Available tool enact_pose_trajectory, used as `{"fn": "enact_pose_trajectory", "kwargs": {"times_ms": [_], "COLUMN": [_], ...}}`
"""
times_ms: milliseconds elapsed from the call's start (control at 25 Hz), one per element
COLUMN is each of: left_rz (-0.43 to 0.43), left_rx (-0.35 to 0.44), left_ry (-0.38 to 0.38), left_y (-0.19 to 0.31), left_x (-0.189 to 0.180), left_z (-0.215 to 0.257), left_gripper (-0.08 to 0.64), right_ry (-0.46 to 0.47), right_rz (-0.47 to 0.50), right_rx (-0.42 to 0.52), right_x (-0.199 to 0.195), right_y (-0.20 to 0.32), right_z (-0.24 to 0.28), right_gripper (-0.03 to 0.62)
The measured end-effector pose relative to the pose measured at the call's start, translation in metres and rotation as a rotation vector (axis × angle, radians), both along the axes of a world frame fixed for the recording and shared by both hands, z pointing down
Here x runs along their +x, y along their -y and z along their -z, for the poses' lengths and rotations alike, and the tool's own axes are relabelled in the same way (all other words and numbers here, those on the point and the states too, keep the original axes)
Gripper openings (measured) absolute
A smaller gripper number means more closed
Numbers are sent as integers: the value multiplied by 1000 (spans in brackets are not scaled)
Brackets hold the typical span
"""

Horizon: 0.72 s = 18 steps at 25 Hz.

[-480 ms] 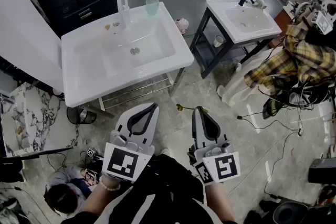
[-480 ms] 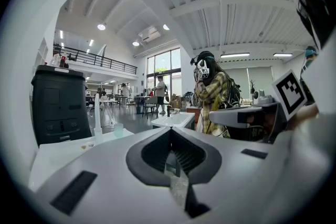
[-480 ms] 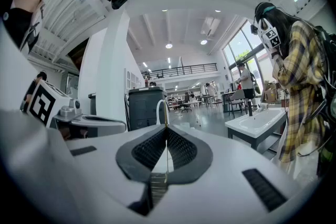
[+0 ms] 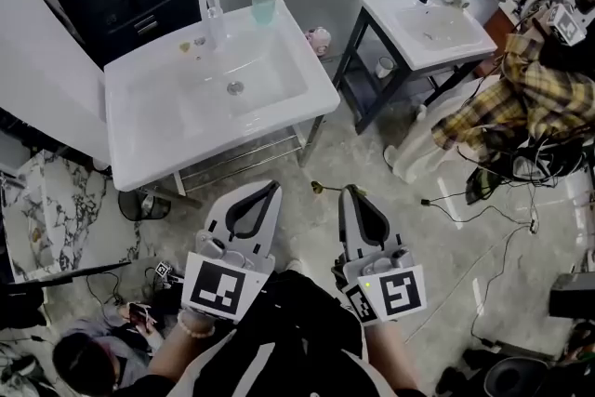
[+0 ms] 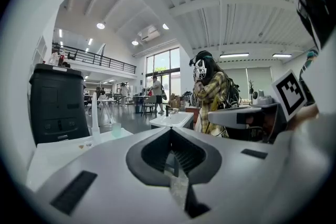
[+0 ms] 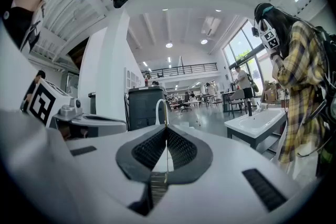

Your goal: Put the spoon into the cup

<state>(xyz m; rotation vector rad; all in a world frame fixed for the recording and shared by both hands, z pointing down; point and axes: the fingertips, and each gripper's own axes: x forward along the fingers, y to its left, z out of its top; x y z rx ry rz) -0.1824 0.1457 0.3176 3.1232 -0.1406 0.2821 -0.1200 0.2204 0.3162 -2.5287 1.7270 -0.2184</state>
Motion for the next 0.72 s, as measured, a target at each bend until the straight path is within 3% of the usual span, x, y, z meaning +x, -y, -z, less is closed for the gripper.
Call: {"fn": "enact_pose_trajectory", "kwargs": {"times_ms": [720], "left_rz": [-81], "left_rx": [-16], "left_ry": [-3], "left_y": [22], "left_x": [-6], "left_z": [-6], "left_gripper": [-2], "right_ry": [8], "right_rz": [-92], "right_rx": [-8], "right_x": [-10], "right_y": [15], "right_z": [-4], "right_gripper": [8]}}
